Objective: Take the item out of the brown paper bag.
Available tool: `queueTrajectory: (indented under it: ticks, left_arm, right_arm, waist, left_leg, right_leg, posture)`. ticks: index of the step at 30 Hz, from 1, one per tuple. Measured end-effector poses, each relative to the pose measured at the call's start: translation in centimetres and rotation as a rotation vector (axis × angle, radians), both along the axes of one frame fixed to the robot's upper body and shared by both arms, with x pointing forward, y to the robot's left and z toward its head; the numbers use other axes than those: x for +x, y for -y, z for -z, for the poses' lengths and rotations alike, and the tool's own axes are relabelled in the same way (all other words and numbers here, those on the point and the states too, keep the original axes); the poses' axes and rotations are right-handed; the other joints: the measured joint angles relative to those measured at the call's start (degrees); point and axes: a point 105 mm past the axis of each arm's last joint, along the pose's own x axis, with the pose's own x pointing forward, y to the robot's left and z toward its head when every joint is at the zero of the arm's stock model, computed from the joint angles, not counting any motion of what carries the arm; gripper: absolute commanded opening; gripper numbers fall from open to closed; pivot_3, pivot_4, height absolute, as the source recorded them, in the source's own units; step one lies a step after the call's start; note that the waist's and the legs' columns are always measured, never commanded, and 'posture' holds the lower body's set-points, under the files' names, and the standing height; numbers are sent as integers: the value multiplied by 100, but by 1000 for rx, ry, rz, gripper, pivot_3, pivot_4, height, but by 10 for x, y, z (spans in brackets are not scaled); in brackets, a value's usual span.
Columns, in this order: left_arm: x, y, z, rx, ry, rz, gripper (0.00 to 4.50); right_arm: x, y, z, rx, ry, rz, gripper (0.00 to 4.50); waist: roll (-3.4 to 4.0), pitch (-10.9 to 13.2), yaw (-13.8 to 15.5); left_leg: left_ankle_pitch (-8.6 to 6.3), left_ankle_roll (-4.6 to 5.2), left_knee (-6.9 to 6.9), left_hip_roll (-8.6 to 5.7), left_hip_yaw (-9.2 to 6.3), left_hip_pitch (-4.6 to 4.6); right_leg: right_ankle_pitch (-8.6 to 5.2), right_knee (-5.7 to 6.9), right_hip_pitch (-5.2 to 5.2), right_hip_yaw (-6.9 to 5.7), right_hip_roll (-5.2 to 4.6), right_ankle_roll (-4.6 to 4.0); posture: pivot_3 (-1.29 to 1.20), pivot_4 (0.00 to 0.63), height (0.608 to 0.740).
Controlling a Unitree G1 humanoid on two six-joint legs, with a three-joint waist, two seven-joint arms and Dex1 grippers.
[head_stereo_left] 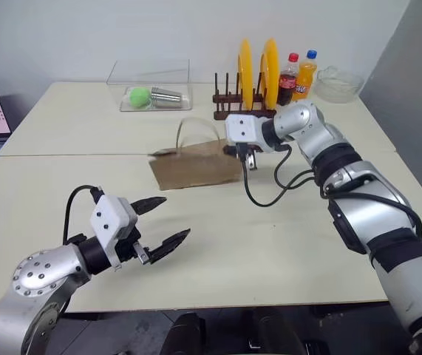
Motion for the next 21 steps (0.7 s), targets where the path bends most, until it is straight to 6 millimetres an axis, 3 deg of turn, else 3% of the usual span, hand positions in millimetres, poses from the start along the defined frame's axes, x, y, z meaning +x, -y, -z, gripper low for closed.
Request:
queueTrajectory:
  ticks: [4,7,12,17,19,21]
  left_arm:
    - [-13,0,14,44,-42,49,4500]
    - [-16,0,16,55,-44,69,4500]
    - [-16,-2,18,70,-60,90,4500]
    - [1,-9,-2,100,-19,101,4500]
    - [7,-9,-12,125,27,116,4500]
    - [9,-6,-13,175,62,151,4500]
  right_arm:
    - [-19,3,23,-22,-84,-89,25]
    - [-29,3,29,-39,-105,-123,25]
    - [-38,-3,19,3,-90,-139,25]
    - [-57,5,-14,171,-43,-156,25]
    - [-75,18,-10,226,-63,-169,25]
    - [-92,32,7,234,-103,-145,184]
  waist:
    - [13,8,5]
    - [17,10,7]
    - [18,11,8]
    - [17,11,89]
    - [14,9,147]
    - [19,12,159]
  left_leg:
    - [0,0,0,1,-4,-2]
    - [0,0,0,2,-3,-1]
    - [0,0,0,2,-4,-1]
    - [0,0,1,1,-29,-9]
    - [-2,-1,0,1,-35,-12]
    - [-3,-1,-1,-3,-27,-18]
  right_leg:
    - [-1,0,-1,-4,0,-1]
    - [-2,1,-1,-4,0,-3]
    - [-3,1,-2,-6,0,-3]
    - [-3,-6,2,-25,0,-1]
    - [-3,-22,9,-32,-1,0]
    - [-3,-32,7,-25,-4,1]
  posture:
    - [0,150,740]
    - [0,150,740]
    - [0,150,740]
    - [0,150,740]
    - [0,150,740]
    - [0,150,740]
